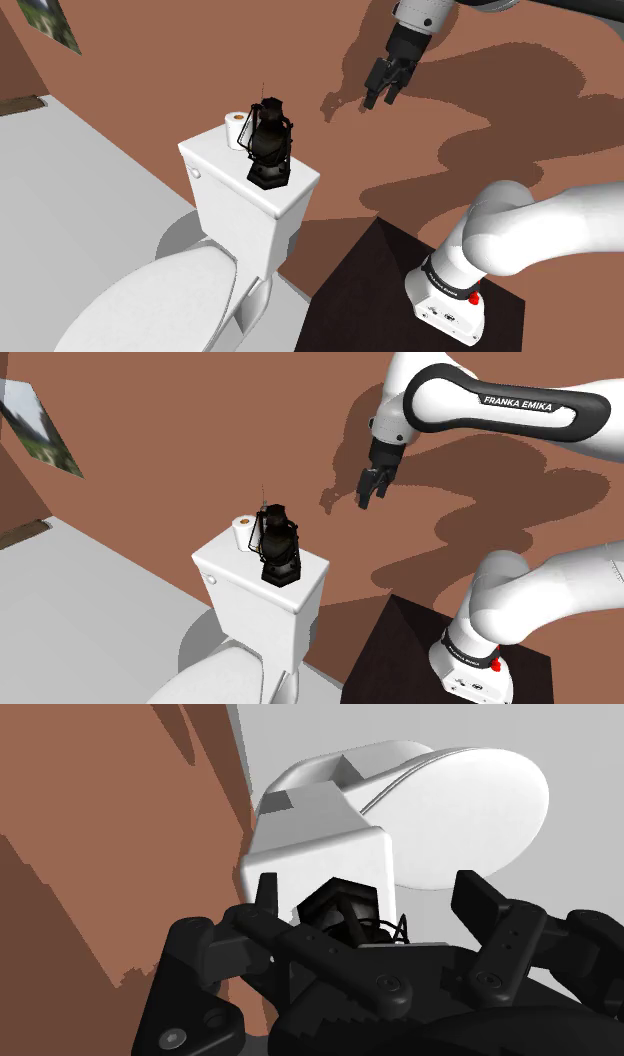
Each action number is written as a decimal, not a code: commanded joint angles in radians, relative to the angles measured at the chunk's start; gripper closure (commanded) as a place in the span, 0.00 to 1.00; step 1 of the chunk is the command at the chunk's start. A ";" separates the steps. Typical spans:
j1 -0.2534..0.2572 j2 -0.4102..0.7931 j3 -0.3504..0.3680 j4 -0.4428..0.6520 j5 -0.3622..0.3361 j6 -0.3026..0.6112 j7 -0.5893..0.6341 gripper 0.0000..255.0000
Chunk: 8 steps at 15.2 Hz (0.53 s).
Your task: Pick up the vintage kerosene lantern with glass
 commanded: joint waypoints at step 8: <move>0.009 0.272 0.070 0.117 -0.020 0.118 0.075 0.00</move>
